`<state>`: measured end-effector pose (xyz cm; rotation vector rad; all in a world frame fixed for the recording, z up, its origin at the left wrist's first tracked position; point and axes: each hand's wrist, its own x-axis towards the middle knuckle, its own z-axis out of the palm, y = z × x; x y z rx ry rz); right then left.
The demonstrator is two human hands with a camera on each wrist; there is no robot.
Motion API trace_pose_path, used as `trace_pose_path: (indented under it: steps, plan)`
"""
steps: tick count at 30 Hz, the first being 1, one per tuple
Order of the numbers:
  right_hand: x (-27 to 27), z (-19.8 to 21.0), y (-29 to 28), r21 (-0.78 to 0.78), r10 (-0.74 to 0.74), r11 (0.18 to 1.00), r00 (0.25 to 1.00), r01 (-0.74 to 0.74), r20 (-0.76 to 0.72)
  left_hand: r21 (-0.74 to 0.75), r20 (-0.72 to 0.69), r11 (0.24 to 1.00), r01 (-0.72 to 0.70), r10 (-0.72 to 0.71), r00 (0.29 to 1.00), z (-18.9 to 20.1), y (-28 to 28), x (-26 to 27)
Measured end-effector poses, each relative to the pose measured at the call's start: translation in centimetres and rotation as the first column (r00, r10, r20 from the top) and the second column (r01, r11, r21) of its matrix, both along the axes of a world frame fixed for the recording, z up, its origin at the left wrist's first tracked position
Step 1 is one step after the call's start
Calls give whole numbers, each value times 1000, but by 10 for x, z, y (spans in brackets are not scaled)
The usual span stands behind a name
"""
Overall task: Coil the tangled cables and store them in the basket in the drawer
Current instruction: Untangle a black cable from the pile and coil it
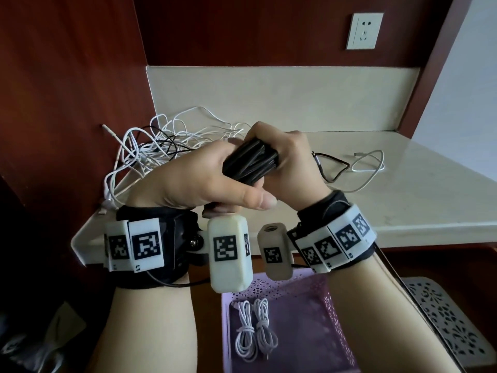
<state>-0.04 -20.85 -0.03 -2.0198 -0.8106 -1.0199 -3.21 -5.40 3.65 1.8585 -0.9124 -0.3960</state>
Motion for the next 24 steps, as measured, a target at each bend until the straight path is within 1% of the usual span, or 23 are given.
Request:
trace_pose_path:
  steps: [3,5,6,7,8,9,10,11,12,13,14,15,16,17,19,20,22,24]
  plan:
    - [2,4,-8,-10,-41,999,998,42,51,7,82,997,-72,71,994,2,-5,-3]
    - [0,8,-14,-72,-48,996,996,53,72,14,135,986,-164,160,978,3,-6,-4]
    - [-1,10,-17,-105,-55,993,996,63,77,35,186,971,-236,225,956,2,-7,-4]
    - [-2,12,-19,-129,-70,988,994,81,83,78,265,936,-344,313,912,2,-8,-2]
    - [-1,13,-21,-149,-92,983,991,105,92,131,358,880,-456,387,850,0,-8,1]
    - [-2,14,-22,-165,-115,978,989,130,98,168,420,831,-531,427,801,-1,-9,3]
    - [-2,15,-24,-174,-123,975,986,141,111,174,417,832,-527,423,805,-2,-10,7]
    - [-3,17,-25,-180,-122,973,985,143,122,140,356,882,-450,379,854,-3,-12,9]
    - [-6,19,-26,-179,-107,975,986,130,130,67,259,943,-326,299,919,-6,-14,12]
    - [-9,21,-28,-173,-82,980,988,104,129,-20,168,981,-194,195,966,-9,-15,16]
    - [-11,23,-29,-159,-58,984,989,79,133,-86,116,993,-79,89,989,-11,-17,15]
    - [-14,25,-30,-133,-51,989,988,71,145,-132,88,991,8,4,996,-12,-20,12]
    - [-15,27,-30,-112,-50,991,984,70,169,-159,67,985,61,-51,996,-11,-23,9]
    - [-17,28,-31,-94,-48,993,980,67,191,-179,50,979,99,-92,994,-10,-27,8]
    - [-18,28,-30,-74,-47,995,975,65,219,-220,46,966,133,-125,991,-13,-30,8]
    - [-18,28,-31,-70,-46,996,975,63,219,-256,42,957,135,-128,991,-14,-31,7]
    - [-18,27,-31,-73,-48,995,977,65,208,-323,-14,939,121,-132,991,-20,-28,9]
    - [-17,25,-30,-76,-47,995,980,62,191,-344,-63,933,101,-131,989,-25,-26,11]
